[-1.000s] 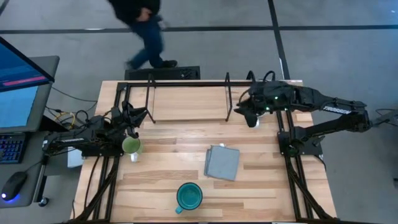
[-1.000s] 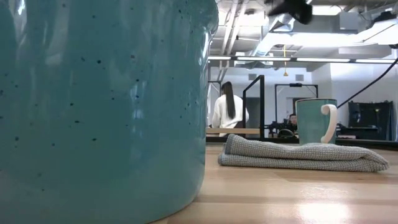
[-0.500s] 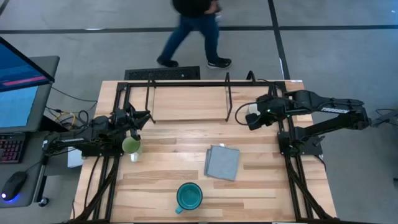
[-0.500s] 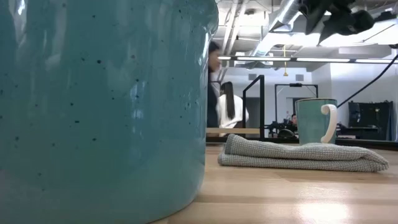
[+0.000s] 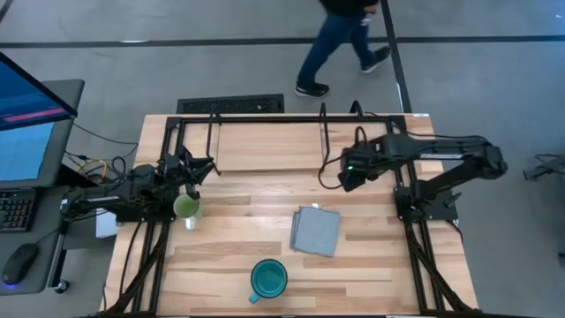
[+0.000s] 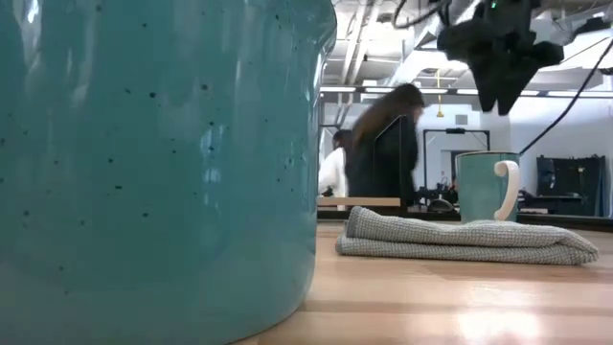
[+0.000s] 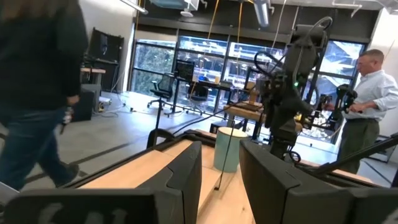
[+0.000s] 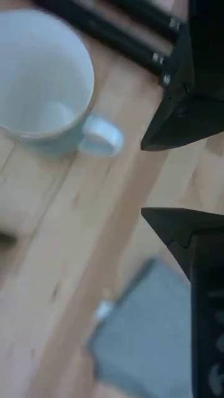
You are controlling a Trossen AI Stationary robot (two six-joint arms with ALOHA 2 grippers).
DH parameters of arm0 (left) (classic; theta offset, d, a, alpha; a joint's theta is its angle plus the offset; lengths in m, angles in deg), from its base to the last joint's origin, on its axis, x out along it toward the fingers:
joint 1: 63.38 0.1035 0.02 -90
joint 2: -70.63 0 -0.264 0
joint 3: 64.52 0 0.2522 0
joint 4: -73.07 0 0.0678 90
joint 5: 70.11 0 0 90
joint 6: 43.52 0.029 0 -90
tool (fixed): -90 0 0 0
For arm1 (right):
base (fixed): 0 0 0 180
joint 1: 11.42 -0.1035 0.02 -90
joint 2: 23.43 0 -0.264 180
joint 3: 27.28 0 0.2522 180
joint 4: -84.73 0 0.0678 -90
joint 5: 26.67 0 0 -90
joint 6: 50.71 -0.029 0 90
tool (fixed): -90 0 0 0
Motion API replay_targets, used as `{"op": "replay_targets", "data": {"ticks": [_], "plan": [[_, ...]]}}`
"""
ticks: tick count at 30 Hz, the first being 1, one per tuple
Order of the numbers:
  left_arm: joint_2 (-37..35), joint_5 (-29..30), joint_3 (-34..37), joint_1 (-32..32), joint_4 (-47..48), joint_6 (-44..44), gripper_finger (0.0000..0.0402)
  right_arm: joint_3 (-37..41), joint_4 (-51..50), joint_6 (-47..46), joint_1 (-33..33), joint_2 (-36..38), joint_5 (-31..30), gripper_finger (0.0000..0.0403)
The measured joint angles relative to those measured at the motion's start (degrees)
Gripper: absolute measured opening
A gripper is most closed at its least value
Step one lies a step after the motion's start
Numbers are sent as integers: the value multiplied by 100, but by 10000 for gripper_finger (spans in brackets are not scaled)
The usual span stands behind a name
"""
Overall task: Stack small to large cups/mugs on shelf
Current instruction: Put the white mug on the shelf
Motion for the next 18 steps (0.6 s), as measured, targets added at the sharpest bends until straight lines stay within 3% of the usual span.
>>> {"op": "replay_targets", "data": {"ticks": [7,18], "plan": [[0,-307,0,0,82,19,98,34,-1030,-971,85,-194,-702,171],[0,-350,0,0,435,22,98,984,59,-1188,455,1798,-878,143]]}}
